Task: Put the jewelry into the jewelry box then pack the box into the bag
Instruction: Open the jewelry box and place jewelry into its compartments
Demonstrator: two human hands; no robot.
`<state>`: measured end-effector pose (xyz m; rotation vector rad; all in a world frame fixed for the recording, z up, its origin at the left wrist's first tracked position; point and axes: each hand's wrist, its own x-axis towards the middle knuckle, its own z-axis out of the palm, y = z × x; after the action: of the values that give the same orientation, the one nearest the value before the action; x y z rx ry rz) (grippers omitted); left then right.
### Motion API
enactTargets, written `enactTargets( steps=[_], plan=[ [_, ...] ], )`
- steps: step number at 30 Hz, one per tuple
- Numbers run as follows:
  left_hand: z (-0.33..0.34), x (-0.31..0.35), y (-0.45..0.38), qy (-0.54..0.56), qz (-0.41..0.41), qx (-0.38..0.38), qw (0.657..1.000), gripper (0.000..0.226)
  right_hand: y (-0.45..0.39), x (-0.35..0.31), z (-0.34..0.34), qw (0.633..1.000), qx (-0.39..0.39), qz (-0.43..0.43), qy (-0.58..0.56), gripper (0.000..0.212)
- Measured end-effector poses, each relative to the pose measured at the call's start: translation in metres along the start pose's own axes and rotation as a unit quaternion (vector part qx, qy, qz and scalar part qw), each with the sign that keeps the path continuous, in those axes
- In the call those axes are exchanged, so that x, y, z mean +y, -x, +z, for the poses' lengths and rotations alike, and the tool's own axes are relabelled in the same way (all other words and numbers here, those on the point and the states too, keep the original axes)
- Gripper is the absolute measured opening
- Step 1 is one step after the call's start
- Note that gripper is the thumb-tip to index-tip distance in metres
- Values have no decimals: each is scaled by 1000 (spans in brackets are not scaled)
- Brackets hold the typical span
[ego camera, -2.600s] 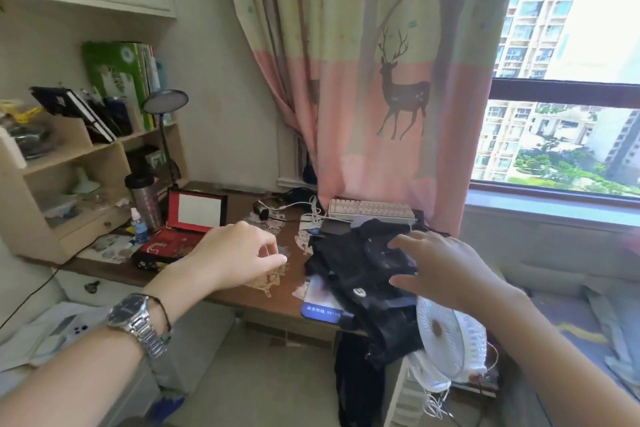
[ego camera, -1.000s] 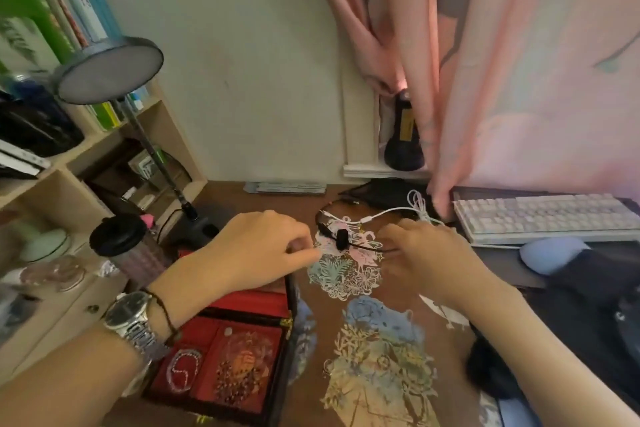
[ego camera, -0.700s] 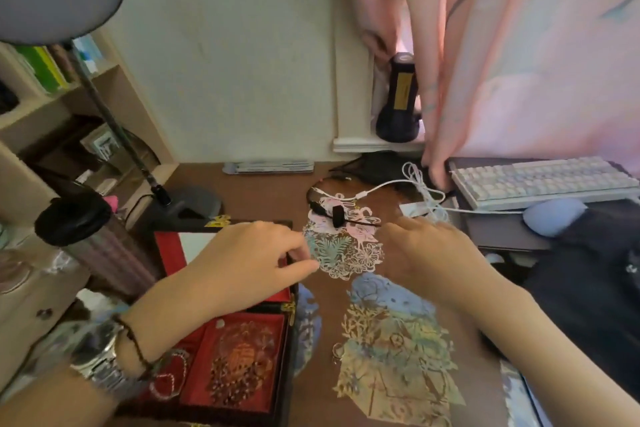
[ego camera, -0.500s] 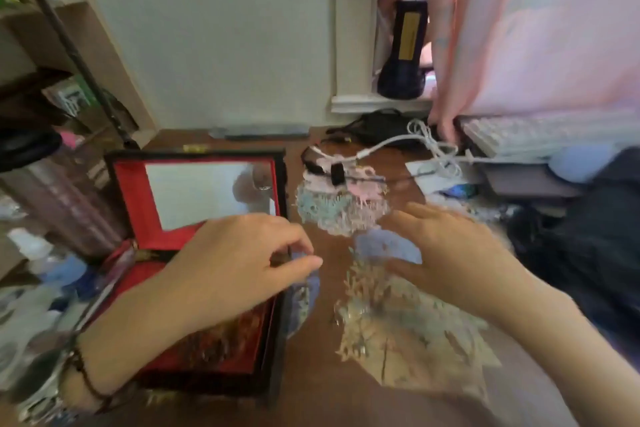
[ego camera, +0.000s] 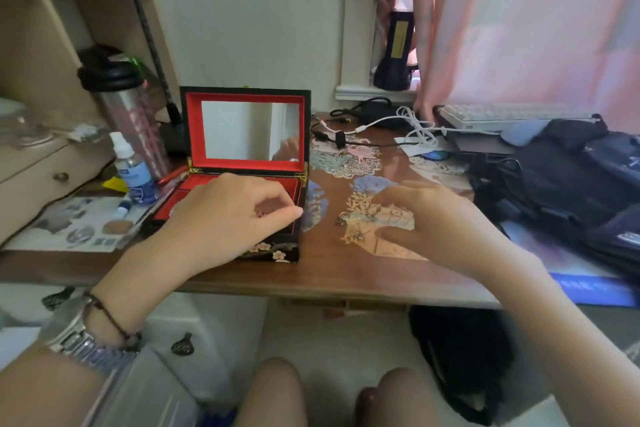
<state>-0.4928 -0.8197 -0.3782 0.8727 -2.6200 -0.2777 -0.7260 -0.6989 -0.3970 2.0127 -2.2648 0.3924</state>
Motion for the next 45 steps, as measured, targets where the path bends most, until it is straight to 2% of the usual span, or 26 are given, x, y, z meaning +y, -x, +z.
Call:
enactTargets(
  steps=[5, 12, 19, 24, 34, 41, 45],
  plan=[
    [0, -10, 3, 5, 11, 0, 1000, 33, -19, -9, 11, 999, -7, 16, -29, 38],
    [28, -19, -38, 4, 49, -30, 998, 36, -62, 12, 45, 994, -77, 28, -78, 28],
    [61, -25, -66, 9, 82, -68, 994, 31, -88, 28, 74, 989, -108, -6, -105, 20],
    [71, -32, -69, 16, 78, -53, 995, 31, -92, 32, 79, 986, -106, -25, -127, 20],
    [72, -31, -69, 25, 76, -56, 995, 37, -90, 36, 80, 979, -84, -10, -183, 16],
    [71, -31, -69, 17, 76, -60, 995, 36, -90, 38, 82, 978, -94, -1, -186, 15],
    [71, -31, -69, 18, 72, -64, 995, 33, -89, 37, 82, 980, -95, -24, -172, 17]
  ],
)
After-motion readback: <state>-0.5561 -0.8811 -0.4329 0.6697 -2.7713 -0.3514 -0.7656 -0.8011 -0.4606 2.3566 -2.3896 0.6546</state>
